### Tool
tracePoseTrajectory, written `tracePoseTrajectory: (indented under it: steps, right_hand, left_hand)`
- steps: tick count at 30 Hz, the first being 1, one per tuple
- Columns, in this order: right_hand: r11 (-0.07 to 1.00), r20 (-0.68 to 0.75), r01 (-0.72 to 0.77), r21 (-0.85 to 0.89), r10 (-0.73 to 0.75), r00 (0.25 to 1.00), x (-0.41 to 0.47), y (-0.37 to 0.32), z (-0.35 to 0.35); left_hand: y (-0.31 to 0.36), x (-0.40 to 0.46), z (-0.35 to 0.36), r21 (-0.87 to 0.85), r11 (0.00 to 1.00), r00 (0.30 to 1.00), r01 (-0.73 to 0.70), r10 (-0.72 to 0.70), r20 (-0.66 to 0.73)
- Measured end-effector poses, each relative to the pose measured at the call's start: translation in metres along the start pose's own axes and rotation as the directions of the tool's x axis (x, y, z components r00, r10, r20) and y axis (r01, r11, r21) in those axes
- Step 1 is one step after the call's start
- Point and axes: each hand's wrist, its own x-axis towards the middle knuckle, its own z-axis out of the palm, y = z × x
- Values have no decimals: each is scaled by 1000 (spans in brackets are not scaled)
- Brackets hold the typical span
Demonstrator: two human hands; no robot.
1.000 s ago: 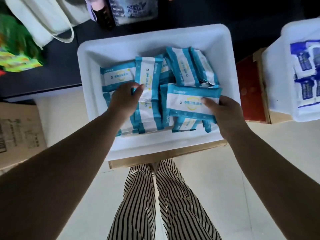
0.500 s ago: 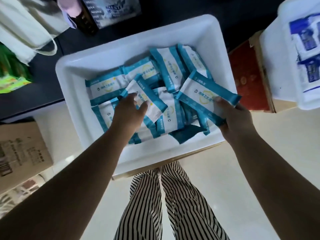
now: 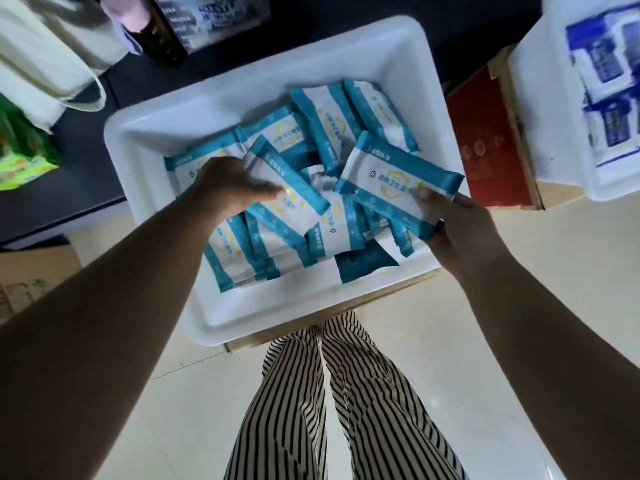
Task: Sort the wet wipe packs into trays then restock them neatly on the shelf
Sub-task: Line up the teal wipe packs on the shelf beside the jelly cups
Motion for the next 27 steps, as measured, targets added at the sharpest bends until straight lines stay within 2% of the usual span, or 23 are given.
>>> tracePoseTrajectory:
  steps: [2,5,10,14,17,21,27]
  right_hand:
    - [1000,57,-3,19,1,998,-14,-10,7]
    - [996,154,35,82,-48,987,-46,-41,21]
    - [982,351,168,85,-187,918,-117,-113,55]
    - [948,448,300,104,-314,837,-181,-176,80]
    - [912,553,400,94,-381,740,-231,-222,102]
    - [848,629,508,152,-479,612,-298,-274,130]
    - [723,690,674,150,-565,453,-378,-324,171]
  left_hand:
    - [1,-21,-12,-201,978,998,45,-33,62]
    - [12,-68,-42,-554,829,997,76,-59,49]
    - [51,-160,-118,-789,609,994,-88,3,-109]
    - [81,-240,-179,-803,540,965,-254,91,-245]
    - [101,-293,-220,-764,519,918,-383,118,-380]
    - [118,-357,-268,-709,466,839,-530,168,-517]
    - [123,-418,-330,-606,432,716,-668,153,-681]
